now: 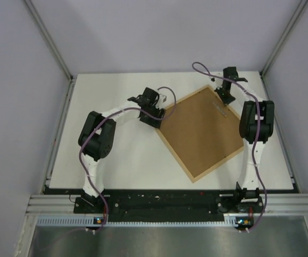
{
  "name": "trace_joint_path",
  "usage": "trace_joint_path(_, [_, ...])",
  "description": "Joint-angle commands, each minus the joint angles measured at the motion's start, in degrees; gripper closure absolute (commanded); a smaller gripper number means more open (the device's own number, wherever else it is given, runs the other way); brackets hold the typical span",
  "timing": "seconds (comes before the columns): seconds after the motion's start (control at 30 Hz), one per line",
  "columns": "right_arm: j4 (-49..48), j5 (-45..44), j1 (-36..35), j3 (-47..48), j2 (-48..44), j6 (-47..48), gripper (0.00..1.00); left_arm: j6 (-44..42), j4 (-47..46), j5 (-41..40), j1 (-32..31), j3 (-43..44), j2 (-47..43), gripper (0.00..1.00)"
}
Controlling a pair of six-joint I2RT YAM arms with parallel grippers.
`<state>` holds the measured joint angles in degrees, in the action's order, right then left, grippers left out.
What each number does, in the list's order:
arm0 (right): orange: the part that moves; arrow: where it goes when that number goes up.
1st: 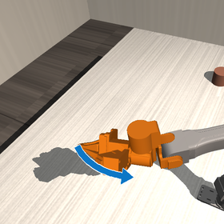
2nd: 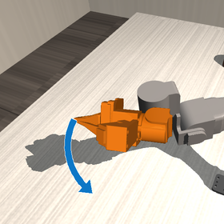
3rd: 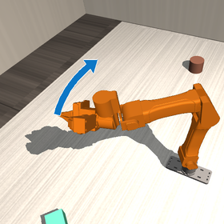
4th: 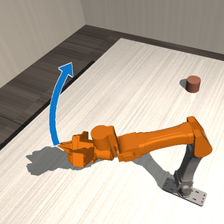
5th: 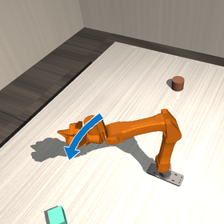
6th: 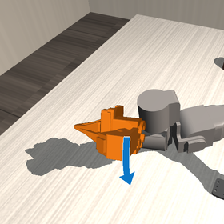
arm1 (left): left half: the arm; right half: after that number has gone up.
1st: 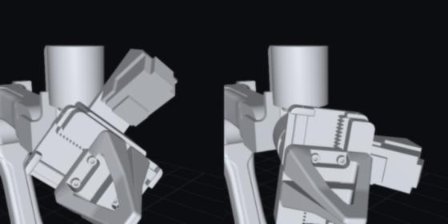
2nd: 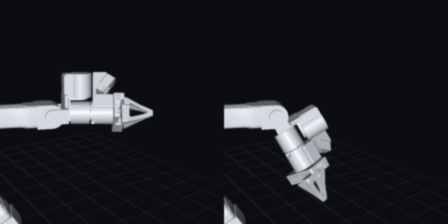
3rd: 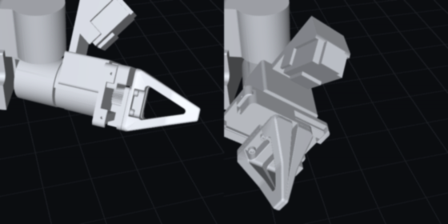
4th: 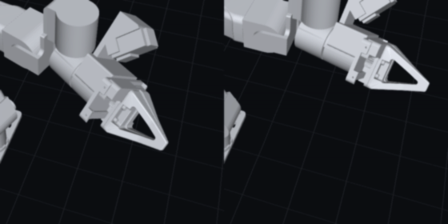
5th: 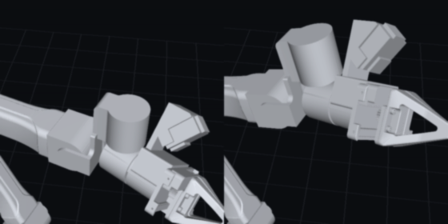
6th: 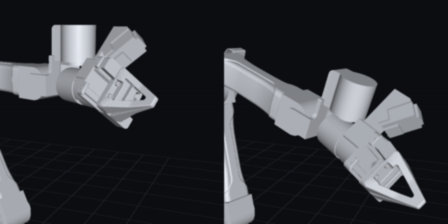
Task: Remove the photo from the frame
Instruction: Adjust the photo frame at the center of the board.
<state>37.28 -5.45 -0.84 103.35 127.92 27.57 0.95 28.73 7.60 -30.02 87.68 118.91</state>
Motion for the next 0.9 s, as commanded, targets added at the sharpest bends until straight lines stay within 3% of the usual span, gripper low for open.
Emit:
trace_joint_path(0.0, [-2.12,5.10,-5.65,4.74,7.60,0.81,1.00,-1.92,7.21,4.88,-0.57,-4.00,-6.40,0.37])
trace_joint_path(0.3, [-1.94,8.88,-10.67,13.45,11.65,4.59,0.97,-3.50,7.13,6.21,-0.22,-9.72,-18.00,0.36])
trace_joint_path(0.47, [-1.94,10.11,-11.81,18.63,10.08,2.58,0.65,-1.04,5.29,2.70,3.38,-7.27,-19.95,0.32])
trace_joint_path(0.57, [-2.03,9.67,-11.73,19.96,6.39,2.22,0.55,-1.13,3.88,-0.72,5.67,-5.24,-18.90,0.31])
trace_joint_path(0.73, [-2.47,9.67,-11.55,15.93,-1.86,3.36,0.52,2.21,-2.00,-11.26,8.75,-1.55,-14.51,0.30])
trace_joint_path(0.87, [-5.19,14.23,-11.46,4.08,-8.72,7.48,0.53,3.09,-2.72,-12.61,10.68,5.90,-6.17,0.30])
